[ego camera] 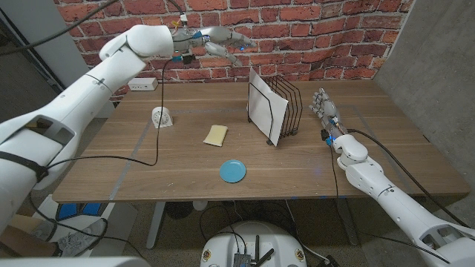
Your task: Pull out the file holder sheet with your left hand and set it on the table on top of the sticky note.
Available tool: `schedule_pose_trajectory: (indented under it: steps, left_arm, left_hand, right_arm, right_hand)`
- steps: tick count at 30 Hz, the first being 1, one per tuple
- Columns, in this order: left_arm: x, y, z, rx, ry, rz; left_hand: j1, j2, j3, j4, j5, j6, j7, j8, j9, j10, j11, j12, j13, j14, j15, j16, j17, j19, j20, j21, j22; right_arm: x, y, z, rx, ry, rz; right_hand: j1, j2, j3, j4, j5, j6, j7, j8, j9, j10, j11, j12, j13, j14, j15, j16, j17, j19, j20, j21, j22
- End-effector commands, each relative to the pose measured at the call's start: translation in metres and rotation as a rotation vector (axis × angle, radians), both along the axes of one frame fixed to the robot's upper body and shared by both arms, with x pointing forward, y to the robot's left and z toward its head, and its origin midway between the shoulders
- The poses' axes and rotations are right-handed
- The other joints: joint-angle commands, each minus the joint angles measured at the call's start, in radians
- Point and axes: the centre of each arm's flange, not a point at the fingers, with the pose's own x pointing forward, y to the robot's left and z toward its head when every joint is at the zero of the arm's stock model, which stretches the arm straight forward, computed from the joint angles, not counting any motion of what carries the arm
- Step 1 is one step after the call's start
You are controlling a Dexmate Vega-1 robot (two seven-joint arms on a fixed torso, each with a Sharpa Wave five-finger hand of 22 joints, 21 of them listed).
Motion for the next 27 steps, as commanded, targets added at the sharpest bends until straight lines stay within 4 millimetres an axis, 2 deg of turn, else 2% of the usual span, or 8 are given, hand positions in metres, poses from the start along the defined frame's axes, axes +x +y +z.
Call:
schedule_pose_trajectory:
  steps: [1, 4, 10, 16, 20, 22, 27]
  left_arm:
    - [-0.007, -0.024, 0.017, 0.244, -0.056, 0.05]
    - [-0.01, -0.031, 0.018, 0.298, -0.08, 0.047]
    - [-0.013, -0.04, 0.018, 0.375, -0.124, 0.047]
    - [-0.017, -0.045, 0.019, 0.433, -0.176, 0.057]
    - [-0.022, -0.049, 0.018, 0.476, -0.226, 0.07]
    - [-0.025, -0.051, 0.017, 0.495, -0.252, 0.074]
    - [-0.028, -0.055, 0.016, 0.522, -0.302, 0.072]
  left_hand:
    - [0.042, -0.008, 0.007, 0.004, 0.006, 0.016, 0.002, 0.005, 0.004, 0.006, -0.01, -0.003, 0.003, 0.006, -0.18, 0.0, 0.002, 0.002, -0.049, -0.001, 0.002]
    - [0.08, -0.009, 0.009, 0.005, 0.008, 0.027, 0.004, 0.008, 0.005, 0.014, -0.02, -0.002, 0.003, 0.008, -0.181, 0.0, 0.003, -0.007, -0.047, -0.002, 0.002]
    - [0.137, -0.017, 0.005, 0.007, 0.009, 0.05, -0.001, 0.014, 0.005, 0.03, -0.029, -0.001, 0.003, 0.012, -0.182, 0.0, 0.003, -0.017, -0.067, -0.003, 0.002]
    - [0.165, -0.02, 0.0, 0.008, 0.009, 0.055, -0.001, 0.013, 0.005, 0.038, -0.03, -0.001, 0.003, 0.015, -0.182, 0.0, 0.003, -0.029, -0.076, -0.005, 0.002]
    - [0.198, -0.024, -0.01, 0.011, 0.009, 0.065, 0.006, 0.013, 0.005, 0.048, -0.025, 0.0, 0.003, 0.019, -0.18, 0.0, 0.002, -0.047, -0.119, -0.007, 0.001]
    - [0.213, -0.025, -0.018, 0.012, 0.009, 0.078, 0.02, 0.015, 0.005, 0.056, -0.021, 0.001, 0.003, 0.027, -0.179, 0.002, 0.002, -0.053, -0.141, -0.006, 0.001]
    - [0.224, -0.026, -0.024, 0.014, 0.008, 0.069, 0.027, 0.009, 0.004, 0.06, -0.012, 0.001, 0.003, 0.033, -0.179, 0.002, 0.002, -0.056, -0.149, -0.005, 0.0]
  right_arm:
    - [0.003, 0.0, 0.001, 0.005, 0.001, 0.003]
    - [0.003, 0.0, 0.002, 0.007, 0.0, -0.001]
    - [0.002, 0.0, 0.002, 0.004, -0.001, -0.008]
    - [0.001, 0.003, 0.001, 0.007, 0.002, -0.011]
    - [0.002, 0.004, 0.001, 0.006, 0.002, -0.011]
    - [0.001, 0.005, 0.001, 0.005, 0.0, -0.011]
    - [0.002, 0.007, 0.001, 0.003, 0.002, -0.006]
  right_hand:
    - [-0.002, 0.013, 0.008, -0.002, 0.006, 0.012, 0.002, 0.004, 0.002, 0.007, -0.003, 0.01, -0.002, 0.013, -0.002, 0.005, 0.0, 0.008, 0.004, 0.006, 0.002]
    - [-0.003, 0.014, 0.008, -0.002, 0.006, 0.013, 0.002, 0.004, 0.002, 0.007, -0.003, 0.01, -0.002, 0.014, -0.003, 0.006, -0.001, 0.009, 0.005, 0.006, 0.002]
    - [-0.004, 0.015, 0.009, -0.002, 0.006, 0.013, 0.001, 0.004, 0.002, 0.007, -0.003, 0.01, -0.003, 0.014, -0.003, 0.007, -0.003, 0.01, 0.005, 0.006, 0.002]
    - [-0.005, 0.016, 0.009, -0.003, 0.005, 0.014, 0.001, 0.004, 0.002, 0.008, -0.004, 0.01, -0.004, 0.013, -0.003, 0.008, -0.004, 0.01, 0.005, 0.006, 0.002]
    - [-0.007, 0.017, 0.009, -0.003, 0.005, 0.014, 0.001, 0.004, 0.002, 0.008, -0.003, 0.01, -0.004, 0.014, -0.003, 0.009, -0.005, 0.01, 0.005, 0.006, 0.002]
    - [-0.008, 0.017, 0.009, -0.002, 0.005, 0.015, 0.0, 0.004, 0.002, 0.008, -0.003, 0.01, -0.004, 0.014, -0.003, 0.01, -0.005, 0.01, 0.005, 0.006, 0.002]
    - [-0.013, 0.017, 0.008, 0.001, 0.004, 0.016, 0.001, 0.004, 0.002, 0.01, -0.003, 0.011, -0.004, 0.014, -0.002, 0.011, -0.005, 0.011, 0.005, 0.006, 0.002]
